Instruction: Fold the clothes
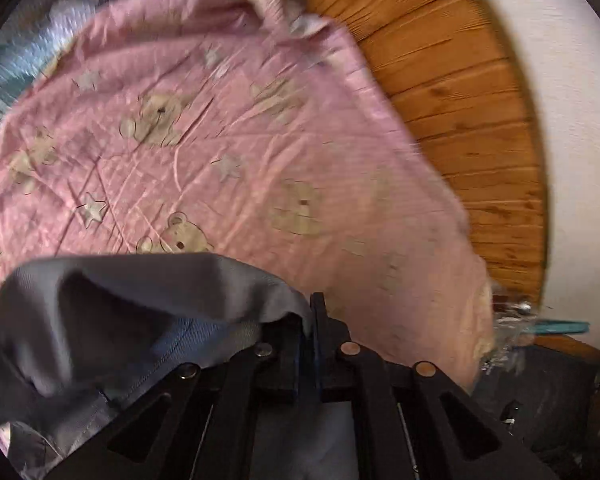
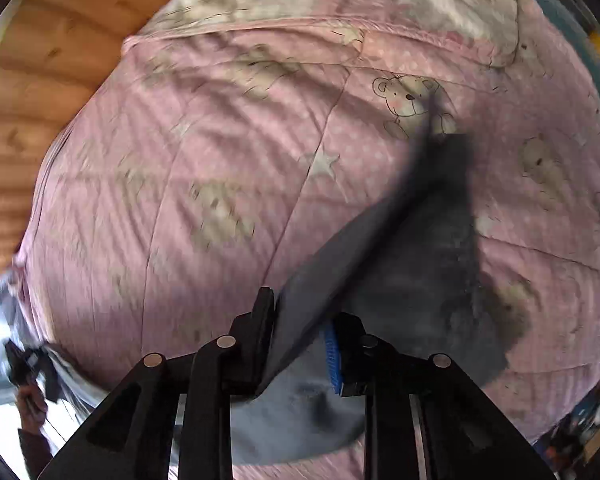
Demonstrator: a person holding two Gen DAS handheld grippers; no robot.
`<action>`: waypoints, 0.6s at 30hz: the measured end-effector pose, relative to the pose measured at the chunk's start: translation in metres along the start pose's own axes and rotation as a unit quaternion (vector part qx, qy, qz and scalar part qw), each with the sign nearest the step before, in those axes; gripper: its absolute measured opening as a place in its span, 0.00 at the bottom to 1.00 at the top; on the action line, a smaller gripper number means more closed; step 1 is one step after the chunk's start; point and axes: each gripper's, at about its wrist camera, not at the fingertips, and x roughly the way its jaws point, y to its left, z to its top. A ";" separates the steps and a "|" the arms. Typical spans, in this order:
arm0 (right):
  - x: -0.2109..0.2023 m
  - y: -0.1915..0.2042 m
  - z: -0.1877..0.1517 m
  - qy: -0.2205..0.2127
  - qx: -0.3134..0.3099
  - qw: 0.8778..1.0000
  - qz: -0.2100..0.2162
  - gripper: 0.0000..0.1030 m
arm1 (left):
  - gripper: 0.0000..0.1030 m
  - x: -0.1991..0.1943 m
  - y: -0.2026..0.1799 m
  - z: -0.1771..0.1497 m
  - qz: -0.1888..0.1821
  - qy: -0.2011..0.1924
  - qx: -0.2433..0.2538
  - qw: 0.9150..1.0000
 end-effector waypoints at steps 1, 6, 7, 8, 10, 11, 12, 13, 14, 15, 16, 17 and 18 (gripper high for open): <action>0.010 -0.002 0.012 -0.012 0.025 1.000 0.013 0.29 | 0.08 0.025 0.012 0.019 0.024 0.010 -0.019 0.999; -0.043 0.000 -0.009 -0.159 -0.064 0.985 -0.018 0.32 | 0.16 0.021 0.024 0.023 -0.033 0.006 -0.024 0.999; -0.056 -0.006 -0.021 -0.183 -0.074 0.980 -0.027 0.33 | 0.16 0.012 0.030 0.016 -0.047 0.006 -0.024 0.999; -0.064 -0.010 -0.033 -0.194 -0.082 0.977 -0.032 0.33 | 0.17 0.003 0.036 0.008 -0.059 0.004 -0.022 0.998; -0.064 -0.010 -0.057 -0.183 -0.115 0.976 -0.020 0.33 | 0.17 -0.017 0.048 -0.008 -0.079 -0.006 -0.021 0.997; -0.051 -0.003 -0.067 -0.158 -0.148 0.976 -0.017 0.33 | 0.18 -0.029 0.055 -0.015 -0.088 -0.016 -0.025 0.996; -0.034 0.007 -0.073 -0.133 -0.182 0.974 -0.022 0.33 | 0.19 -0.041 0.061 -0.022 -0.089 -0.030 -0.028 0.995; -0.016 0.018 -0.076 -0.114 -0.216 0.969 -0.027 0.33 | 0.20 -0.054 0.064 -0.029 -0.080 -0.048 -0.028 0.995; 0.002 0.029 -0.074 -0.103 -0.245 0.963 -0.033 0.33 | 0.22 -0.066 0.066 -0.036 -0.074 -0.064 -0.028 0.995; 0.022 0.040 -0.066 -0.090 -0.265 0.959 -0.037 0.32 | 0.23 -0.077 0.066 -0.041 -0.071 -0.076 -0.028 0.994; 0.038 0.047 -0.057 -0.088 -0.275 0.956 -0.045 0.31 | 0.23 -0.086 0.064 -0.047 -0.070 -0.085 -0.028 0.994; 0.048 0.055 -0.045 -0.105 -0.285 0.951 -0.061 0.29 | 0.23 -0.094 0.061 -0.055 -0.070 -0.093 -0.028 0.993; 0.048 0.066 -0.031 -0.148 -0.298 0.940 -0.079 0.28 | 0.23 -0.101 0.058 -0.063 -0.069 -0.101 -0.026 0.992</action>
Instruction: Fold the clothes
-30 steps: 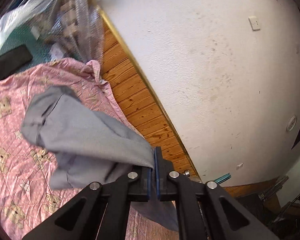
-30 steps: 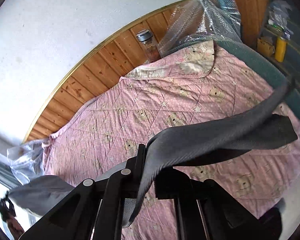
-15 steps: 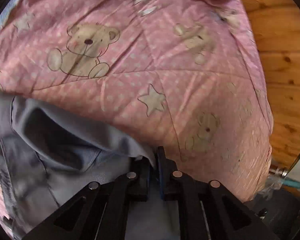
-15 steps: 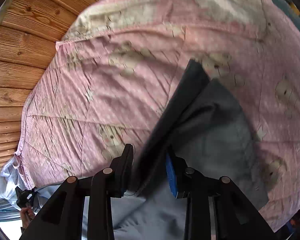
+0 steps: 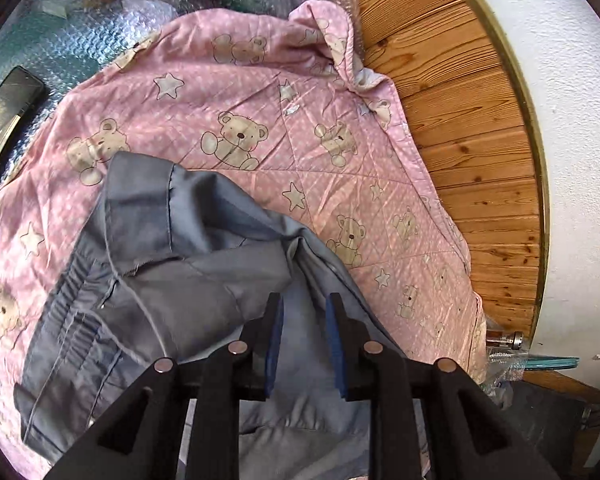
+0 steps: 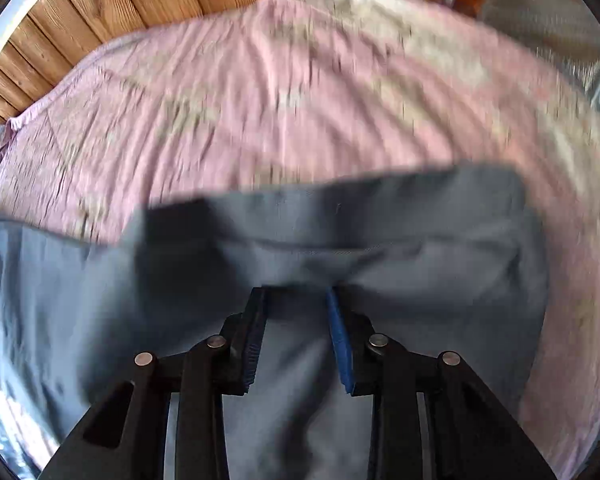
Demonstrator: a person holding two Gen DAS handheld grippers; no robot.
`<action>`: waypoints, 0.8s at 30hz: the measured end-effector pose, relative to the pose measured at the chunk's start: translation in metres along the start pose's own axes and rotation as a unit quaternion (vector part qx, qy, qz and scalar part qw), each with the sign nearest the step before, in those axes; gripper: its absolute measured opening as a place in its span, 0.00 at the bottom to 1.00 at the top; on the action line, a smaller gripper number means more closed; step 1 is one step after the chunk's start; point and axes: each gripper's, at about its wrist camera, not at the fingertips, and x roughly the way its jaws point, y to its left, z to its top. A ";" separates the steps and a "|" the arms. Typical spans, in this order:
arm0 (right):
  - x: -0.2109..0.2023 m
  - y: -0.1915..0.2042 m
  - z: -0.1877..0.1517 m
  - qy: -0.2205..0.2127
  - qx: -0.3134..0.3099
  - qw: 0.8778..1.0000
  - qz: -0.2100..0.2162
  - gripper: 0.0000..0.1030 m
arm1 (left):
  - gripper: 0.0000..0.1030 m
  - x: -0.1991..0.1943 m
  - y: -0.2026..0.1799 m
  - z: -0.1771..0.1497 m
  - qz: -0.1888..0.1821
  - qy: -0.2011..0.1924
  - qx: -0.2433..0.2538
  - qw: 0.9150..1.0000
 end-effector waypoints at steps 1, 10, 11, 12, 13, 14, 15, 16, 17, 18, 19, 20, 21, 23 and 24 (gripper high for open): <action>0.005 -0.003 0.011 -0.007 0.000 1.000 -0.017 0.28 | 0.24 -0.007 -0.005 -0.007 0.003 -0.009 0.005 1.000; -0.062 -0.116 -0.031 -0.076 0.081 0.992 0.053 0.54 | 0.31 0.043 -0.075 -0.128 -0.020 0.054 0.073 0.996; -0.050 -0.122 -0.037 -0.055 0.068 0.995 0.039 0.54 | 0.31 0.057 -0.080 -0.148 -0.019 0.072 0.084 0.994; -0.038 -0.129 -0.044 -0.035 0.055 0.998 0.025 0.54 | 0.31 0.071 -0.083 -0.167 -0.019 0.090 0.090 0.992; -0.021 -0.132 -0.047 -0.018 0.051 0.998 0.013 0.54 | 0.31 0.085 -0.084 -0.186 -0.020 0.107 0.091 0.990; -0.010 -0.139 -0.051 -0.009 0.052 0.999 0.012 0.54 | 0.31 0.099 -0.085 -0.203 -0.024 0.122 0.086 0.989; -0.008 -0.142 -0.051 -0.017 0.050 0.998 0.017 0.52 | 0.31 0.112 -0.084 -0.217 -0.028 0.133 0.076 0.988; -0.007 -0.146 -0.051 -0.025 0.049 0.998 0.023 0.47 | 0.31 0.122 -0.084 -0.230 -0.027 0.140 0.067 0.988; -0.011 -0.146 -0.049 -0.036 0.046 0.998 0.029 0.22 | 0.31 0.130 -0.085 -0.240 -0.027 0.144 0.061 0.987; -0.014 -0.147 -0.047 -0.046 0.044 0.997 0.035 0.11 | 0.31 0.135 -0.087 -0.247 -0.027 0.147 0.059 0.987; -0.018 -0.148 -0.045 -0.056 0.040 0.997 0.040 0.07 | 0.31 0.138 -0.089 -0.254 -0.027 0.147 0.059 0.987; -0.023 -0.148 -0.043 -0.068 0.032 0.996 0.038 0.04 | 0.31 0.140 -0.092 -0.259 -0.027 0.146 0.060 0.987; -0.029 -0.148 -0.040 -0.076 0.030 0.996 0.040 0.03 | 0.31 0.138 -0.094 -0.262 -0.027 0.139 0.063 0.988; -0.040 -0.149 -0.032 -0.093 0.026 0.994 0.041 0.02 | 0.31 0.133 -0.098 -0.264 -0.027 0.117 0.068 0.990; -0.048 -0.148 -0.026 -0.100 0.023 0.994 0.036 0.01 | 0.31 0.130 -0.098 -0.263 -0.026 0.099 0.069 0.992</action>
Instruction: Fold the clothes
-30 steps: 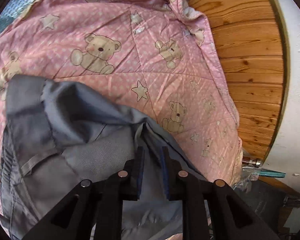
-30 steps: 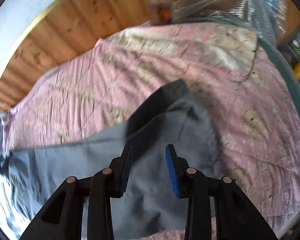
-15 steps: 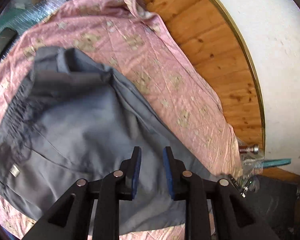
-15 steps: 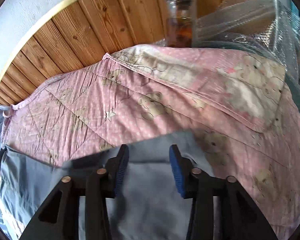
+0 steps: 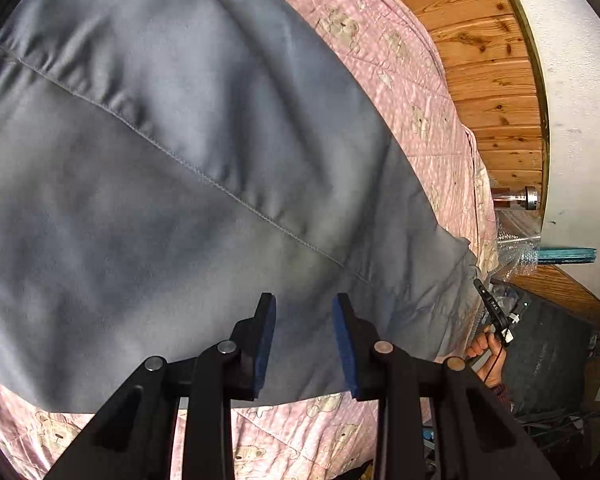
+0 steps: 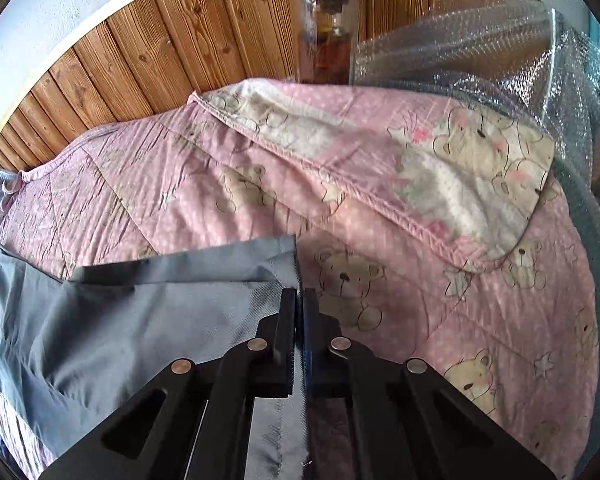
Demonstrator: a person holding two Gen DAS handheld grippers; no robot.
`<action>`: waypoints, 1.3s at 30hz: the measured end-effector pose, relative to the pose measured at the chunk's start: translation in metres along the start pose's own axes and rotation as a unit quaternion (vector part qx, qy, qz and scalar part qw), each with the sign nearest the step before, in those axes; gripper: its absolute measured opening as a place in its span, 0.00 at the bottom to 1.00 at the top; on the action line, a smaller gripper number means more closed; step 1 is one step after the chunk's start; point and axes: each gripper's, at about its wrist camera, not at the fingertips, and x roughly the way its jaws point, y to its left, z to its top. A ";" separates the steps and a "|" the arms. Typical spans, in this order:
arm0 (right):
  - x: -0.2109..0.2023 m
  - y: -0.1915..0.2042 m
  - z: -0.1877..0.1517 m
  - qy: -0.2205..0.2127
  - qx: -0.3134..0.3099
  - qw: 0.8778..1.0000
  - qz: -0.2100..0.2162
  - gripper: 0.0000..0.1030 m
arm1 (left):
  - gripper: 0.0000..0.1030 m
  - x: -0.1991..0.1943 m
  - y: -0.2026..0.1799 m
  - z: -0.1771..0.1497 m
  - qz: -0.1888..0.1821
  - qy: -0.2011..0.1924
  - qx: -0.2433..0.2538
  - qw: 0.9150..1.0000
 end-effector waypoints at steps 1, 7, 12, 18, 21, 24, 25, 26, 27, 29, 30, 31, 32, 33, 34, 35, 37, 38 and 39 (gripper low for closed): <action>-0.001 -0.001 0.007 -0.006 0.002 1.000 -0.010 0.01 | 0.31 -0.003 0.001 0.001 0.008 -0.021 0.001 1.000; 0.014 -0.010 0.028 0.001 0.006 0.997 -0.073 0.00 | 0.31 -0.010 0.030 -0.001 0.069 -0.085 -0.017 0.994; -0.011 0.038 0.011 0.005 -0.067 0.997 0.026 0.40 | 0.31 -0.012 0.050 -0.005 0.076 -0.091 -0.033 0.992; 0.035 0.117 0.005 0.084 -0.246 0.963 0.071 0.52 | 0.31 -0.005 0.041 -0.017 0.043 -0.079 -0.036 0.995; 0.063 0.137 0.001 0.135 -0.313 0.937 0.077 0.51 | 0.31 0.004 0.033 -0.025 0.036 -0.067 -0.027 0.997; 0.064 0.145 0.001 0.145 -0.348 0.923 0.075 0.19 | 0.31 0.005 0.030 -0.034 0.028 -0.062 -0.023 0.997; 0.064 0.146 0.003 0.150 -0.351 0.921 0.076 0.09 | 0.31 0.004 0.031 -0.036 0.026 -0.063 -0.026 0.997; 0.063 0.147 0.003 0.152 -0.357 0.919 0.073 0.05 | 0.31 0.004 0.033 -0.040 0.024 -0.065 -0.030 0.997; 0.059 0.149 0.004 0.144 -0.368 0.916 0.065 0.03 | 0.31 0.004 0.036 -0.043 0.025 -0.068 -0.037 0.997; 0.052 0.152 0.006 0.126 -0.388 0.912 0.049 0.02 | 0.31 0.002 0.045 -0.048 0.020 -0.075 -0.057 0.995; 0.051 0.151 0.012 0.112 -0.385 0.916 0.036 0.01 | 0.31 0.000 0.049 -0.050 0.015 -0.082 -0.067 0.994; 0.049 0.151 0.018 0.098 -0.381 0.919 0.024 0.00 | 0.31 -0.002 0.051 -0.051 0.011 -0.091 -0.073 0.993; 0.048 0.150 0.025 0.085 -0.376 0.923 0.012 0.00 | 0.31 -0.004 0.054 -0.052 0.007 -0.099 -0.080 0.992; 0.052 0.146 0.032 0.089 -0.364 0.927 0.008 0.00 | 0.31 -0.005 0.055 -0.051 0.004 -0.106 -0.085 0.991; 0.057 0.143 0.039 0.094 -0.353 0.931 0.003 0.00 | 0.31 -0.004 0.056 -0.050 0.003 -0.110 -0.087 0.990; 0.063 0.140 0.041 0.102 -0.347 0.932 0.001 0.00 | 0.31 -0.004 0.057 -0.048 0.002 -0.113 -0.089 0.990; 0.062 0.136 0.042 0.094 -0.339 0.936 -0.013 0.01 | 0.31 0.005 0.062 -0.044 0.014 -0.104 -0.091 0.990; 0.050 0.133 0.043 0.089 -0.314 0.945 0.007 0.05 | 0.31 0.008 0.064 -0.042 0.017 -0.101 -0.091 0.991; 0.038 0.130 0.044 0.084 -0.290 0.953 0.027 0.11 | 0.31 0.009 0.066 -0.041 0.014 -0.104 -0.091 0.990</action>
